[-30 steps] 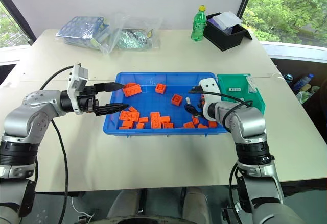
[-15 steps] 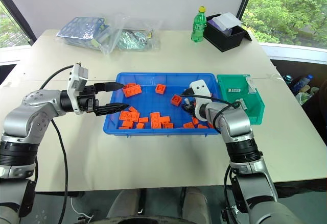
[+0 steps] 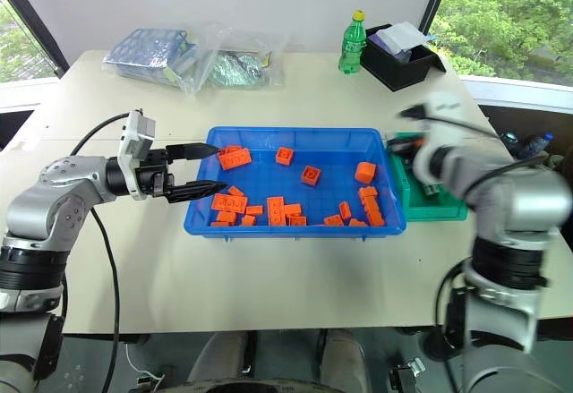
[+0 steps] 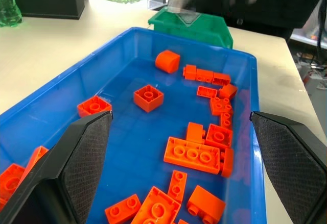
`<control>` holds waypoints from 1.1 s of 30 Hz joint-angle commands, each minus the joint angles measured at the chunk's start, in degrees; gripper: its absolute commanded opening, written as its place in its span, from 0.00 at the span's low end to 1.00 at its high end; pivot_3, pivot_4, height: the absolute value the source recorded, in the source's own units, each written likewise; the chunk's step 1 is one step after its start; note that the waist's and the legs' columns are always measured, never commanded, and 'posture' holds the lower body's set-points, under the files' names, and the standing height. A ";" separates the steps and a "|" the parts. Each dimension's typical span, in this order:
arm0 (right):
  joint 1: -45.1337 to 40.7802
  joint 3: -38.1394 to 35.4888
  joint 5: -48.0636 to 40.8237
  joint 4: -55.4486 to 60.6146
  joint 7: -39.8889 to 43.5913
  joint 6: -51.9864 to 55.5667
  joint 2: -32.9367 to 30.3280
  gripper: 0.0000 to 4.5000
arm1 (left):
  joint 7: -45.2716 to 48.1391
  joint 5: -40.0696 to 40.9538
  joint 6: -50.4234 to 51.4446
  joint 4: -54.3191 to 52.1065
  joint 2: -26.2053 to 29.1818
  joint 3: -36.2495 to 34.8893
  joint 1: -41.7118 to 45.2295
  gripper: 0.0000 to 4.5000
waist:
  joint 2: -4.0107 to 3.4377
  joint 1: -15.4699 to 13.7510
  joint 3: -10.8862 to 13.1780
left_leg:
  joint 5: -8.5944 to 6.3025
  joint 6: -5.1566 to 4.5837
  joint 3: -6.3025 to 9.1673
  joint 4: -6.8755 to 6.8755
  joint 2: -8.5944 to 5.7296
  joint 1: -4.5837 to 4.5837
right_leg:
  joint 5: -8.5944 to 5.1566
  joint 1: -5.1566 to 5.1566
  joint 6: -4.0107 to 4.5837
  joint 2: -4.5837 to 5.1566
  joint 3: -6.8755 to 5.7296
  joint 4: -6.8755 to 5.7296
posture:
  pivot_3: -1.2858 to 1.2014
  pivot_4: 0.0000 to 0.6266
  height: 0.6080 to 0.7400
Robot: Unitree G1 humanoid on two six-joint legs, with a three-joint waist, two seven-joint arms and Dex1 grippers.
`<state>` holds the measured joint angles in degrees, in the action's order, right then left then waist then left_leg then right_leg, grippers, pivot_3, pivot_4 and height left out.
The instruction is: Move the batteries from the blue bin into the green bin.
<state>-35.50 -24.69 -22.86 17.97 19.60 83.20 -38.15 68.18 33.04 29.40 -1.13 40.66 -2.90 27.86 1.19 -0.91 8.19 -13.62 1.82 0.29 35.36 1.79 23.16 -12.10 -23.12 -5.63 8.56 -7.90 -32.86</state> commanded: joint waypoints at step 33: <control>42.50 -18.07 -7.13 -10.09 52.99 -49.17 -23.49 0.88 | 5.74 -0.36 -2.01 3.77 13.82 -9.75 -2.25 1.00 | -0.30 0.11 0.15 | -0.15 0.23 -0.19 -0.14 0.07 -0.47 | -0.03 0.37 -0.03 0.04 -0.03 0.84 | 0.52 0.24 0.87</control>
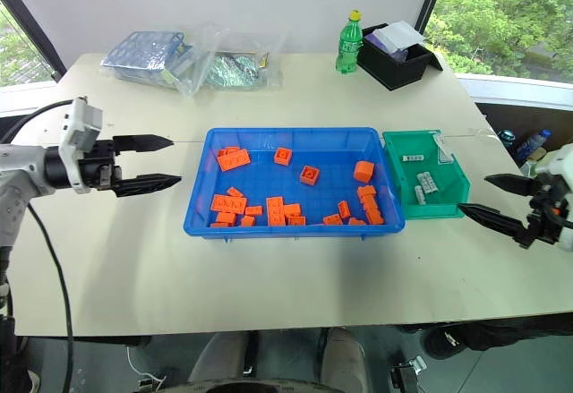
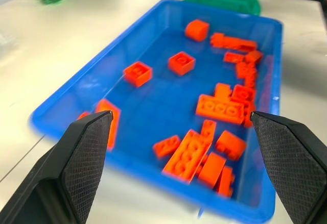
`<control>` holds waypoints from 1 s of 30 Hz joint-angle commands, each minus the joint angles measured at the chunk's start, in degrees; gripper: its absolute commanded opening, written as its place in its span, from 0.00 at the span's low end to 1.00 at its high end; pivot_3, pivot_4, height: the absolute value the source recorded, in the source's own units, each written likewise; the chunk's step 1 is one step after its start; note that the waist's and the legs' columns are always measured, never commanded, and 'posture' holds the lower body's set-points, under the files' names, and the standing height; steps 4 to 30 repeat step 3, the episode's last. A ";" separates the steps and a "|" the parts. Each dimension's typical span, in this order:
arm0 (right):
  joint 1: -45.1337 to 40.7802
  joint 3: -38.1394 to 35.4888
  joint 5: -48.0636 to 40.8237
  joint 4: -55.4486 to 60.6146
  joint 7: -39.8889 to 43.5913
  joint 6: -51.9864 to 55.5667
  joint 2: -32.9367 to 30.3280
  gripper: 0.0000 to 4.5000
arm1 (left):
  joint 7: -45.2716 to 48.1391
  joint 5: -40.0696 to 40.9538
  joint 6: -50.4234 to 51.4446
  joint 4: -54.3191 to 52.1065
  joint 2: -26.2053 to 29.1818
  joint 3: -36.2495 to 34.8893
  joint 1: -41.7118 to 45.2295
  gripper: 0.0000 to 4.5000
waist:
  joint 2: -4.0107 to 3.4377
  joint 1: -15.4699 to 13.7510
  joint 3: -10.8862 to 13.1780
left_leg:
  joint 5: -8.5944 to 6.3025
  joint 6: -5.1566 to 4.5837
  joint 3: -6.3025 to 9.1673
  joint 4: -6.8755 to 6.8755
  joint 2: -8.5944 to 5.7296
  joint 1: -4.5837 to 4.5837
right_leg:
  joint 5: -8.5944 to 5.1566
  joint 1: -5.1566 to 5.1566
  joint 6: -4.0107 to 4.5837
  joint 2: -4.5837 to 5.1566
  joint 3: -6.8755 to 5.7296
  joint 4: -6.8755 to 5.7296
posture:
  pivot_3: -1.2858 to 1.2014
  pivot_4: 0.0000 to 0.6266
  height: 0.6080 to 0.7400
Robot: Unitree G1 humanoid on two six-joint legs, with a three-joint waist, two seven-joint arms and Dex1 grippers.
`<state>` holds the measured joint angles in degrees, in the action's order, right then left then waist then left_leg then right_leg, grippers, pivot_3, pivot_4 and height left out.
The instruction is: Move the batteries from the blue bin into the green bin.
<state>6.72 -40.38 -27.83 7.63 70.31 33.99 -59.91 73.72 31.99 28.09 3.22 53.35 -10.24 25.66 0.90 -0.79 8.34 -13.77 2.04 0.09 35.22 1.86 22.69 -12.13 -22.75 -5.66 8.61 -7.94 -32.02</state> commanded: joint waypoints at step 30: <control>0.07 -1.98 -3.03 0.78 2.70 0.41 -1.48 0.88 | 0.21 0.81 -0.91 -1.07 0.99 -2.82 -0.83 1.00 | 0.00 -0.05 0.02 | 0.00 0.00 0.00 0.00 0.00 0.00 | 0.00 0.01 0.00 0.00 0.00 0.01 | 0.52 0.24 0.87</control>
